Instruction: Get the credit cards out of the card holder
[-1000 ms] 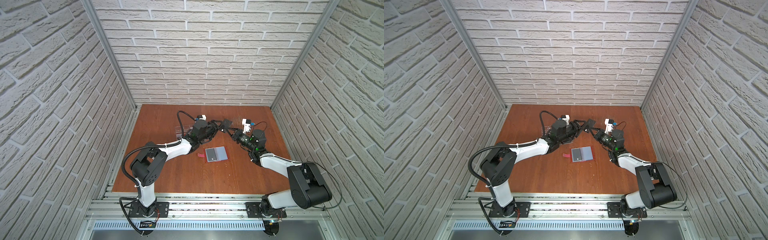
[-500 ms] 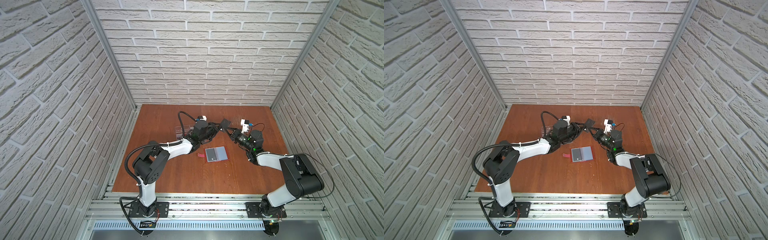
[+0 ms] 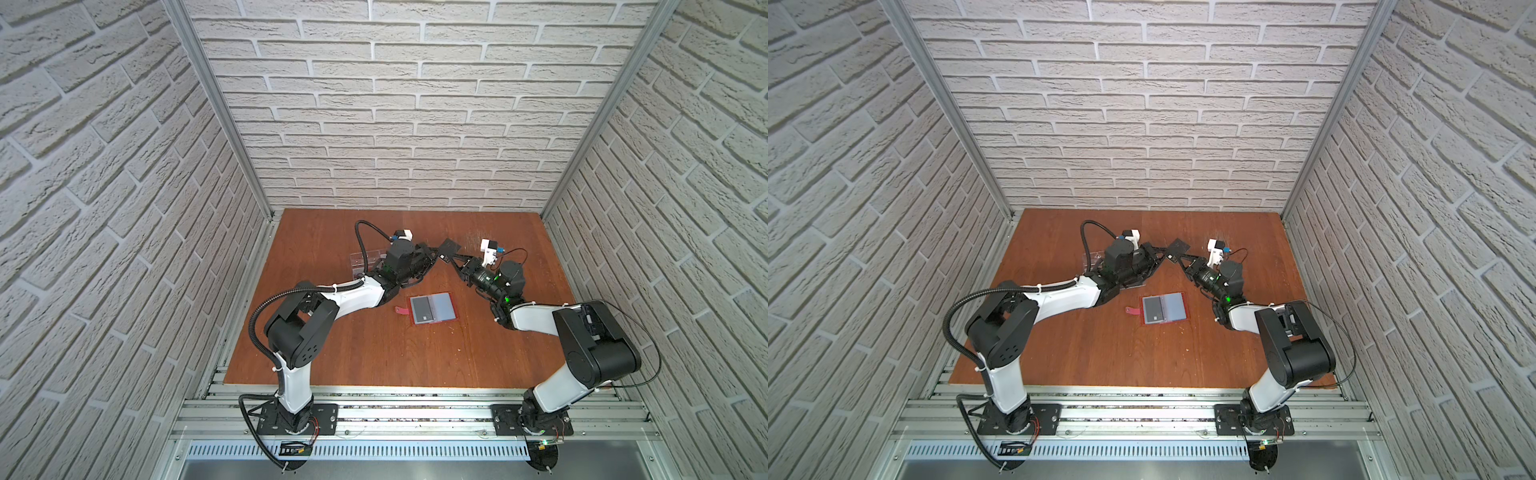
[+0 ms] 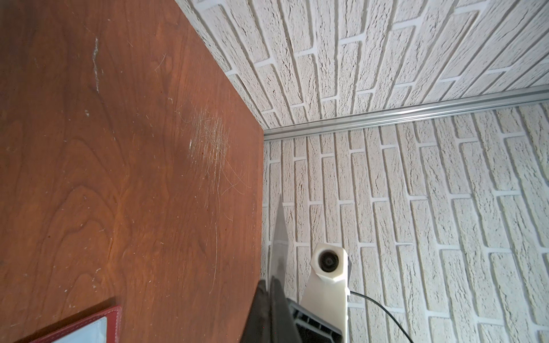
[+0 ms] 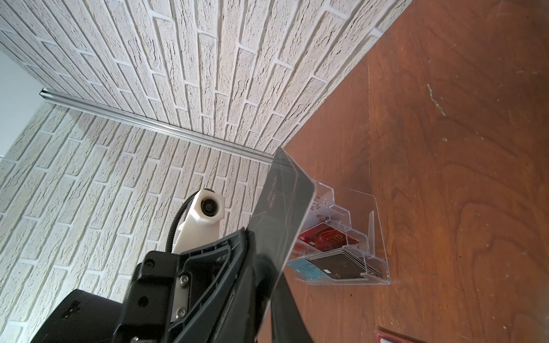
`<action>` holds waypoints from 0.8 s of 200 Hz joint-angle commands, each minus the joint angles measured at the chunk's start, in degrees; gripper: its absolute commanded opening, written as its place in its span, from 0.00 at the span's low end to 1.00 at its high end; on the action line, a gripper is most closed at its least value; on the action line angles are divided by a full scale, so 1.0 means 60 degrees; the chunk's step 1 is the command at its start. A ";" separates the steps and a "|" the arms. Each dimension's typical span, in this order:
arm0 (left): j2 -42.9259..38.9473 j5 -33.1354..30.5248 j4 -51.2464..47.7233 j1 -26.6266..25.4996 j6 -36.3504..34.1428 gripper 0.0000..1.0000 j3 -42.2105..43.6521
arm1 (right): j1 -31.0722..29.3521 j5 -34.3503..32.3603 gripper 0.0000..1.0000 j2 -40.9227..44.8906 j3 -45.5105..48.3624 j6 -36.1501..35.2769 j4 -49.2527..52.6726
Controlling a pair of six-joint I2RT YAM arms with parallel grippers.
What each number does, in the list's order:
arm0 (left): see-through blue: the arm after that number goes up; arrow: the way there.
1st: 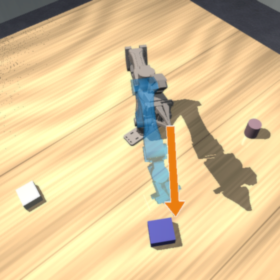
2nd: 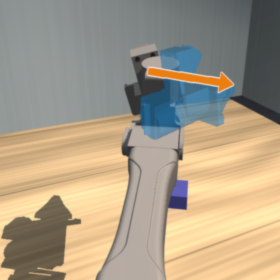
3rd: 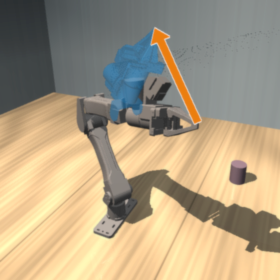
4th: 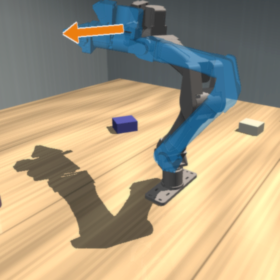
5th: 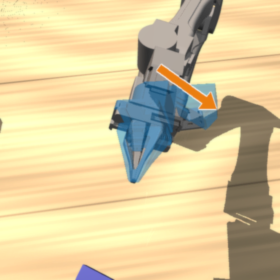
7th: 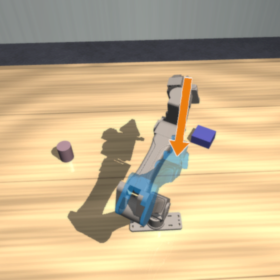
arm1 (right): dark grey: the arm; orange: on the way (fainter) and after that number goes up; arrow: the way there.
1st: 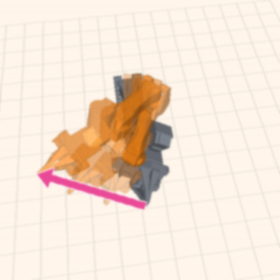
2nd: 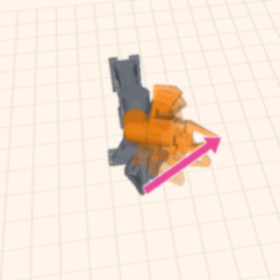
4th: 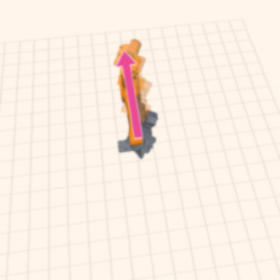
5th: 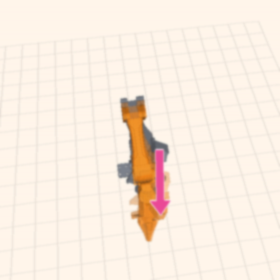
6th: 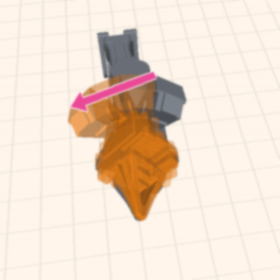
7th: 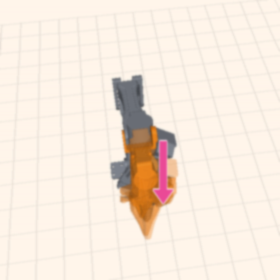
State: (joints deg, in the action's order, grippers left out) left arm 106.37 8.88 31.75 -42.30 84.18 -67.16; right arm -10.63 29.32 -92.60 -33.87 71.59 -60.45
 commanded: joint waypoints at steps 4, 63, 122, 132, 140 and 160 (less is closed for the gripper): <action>0.0003 0.0296 0.0321 0.0070 -0.0458 0.00 -0.0225 | -0.0060 0.0167 0.18 0.0021 -0.0028 -0.0175 -0.0350; -0.0370 0.1447 -0.0571 0.0783 -0.1917 0.00 -0.0145 | 0.0080 0.0241 0.44 0.0923 0.0244 -0.0866 0.0819; -0.1355 0.2570 -0.2955 0.1820 -0.5006 0.00 -0.0322 | 0.0191 0.0203 0.75 0.2179 0.0332 -0.2246 0.3173; -0.1617 0.2495 -0.3288 0.1876 -0.5744 0.00 -0.0289 | 0.0190 0.0300 0.80 0.2268 0.0251 -0.2475 0.3546; -0.1854 0.2306 -0.3715 0.1894 -0.6358 0.00 -0.0300 | 0.0198 0.0402 0.86 0.2316 0.0125 -0.2719 0.3942; -0.2399 0.1901 -0.4174 0.1880 -0.7938 0.00 -0.0111 | 0.0191 0.0590 0.90 0.2481 -0.0220 -0.3432 0.5092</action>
State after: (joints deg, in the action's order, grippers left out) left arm 96.92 21.67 11.38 -30.81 52.40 -67.26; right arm -9.65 31.09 -79.61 -32.75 57.91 -38.74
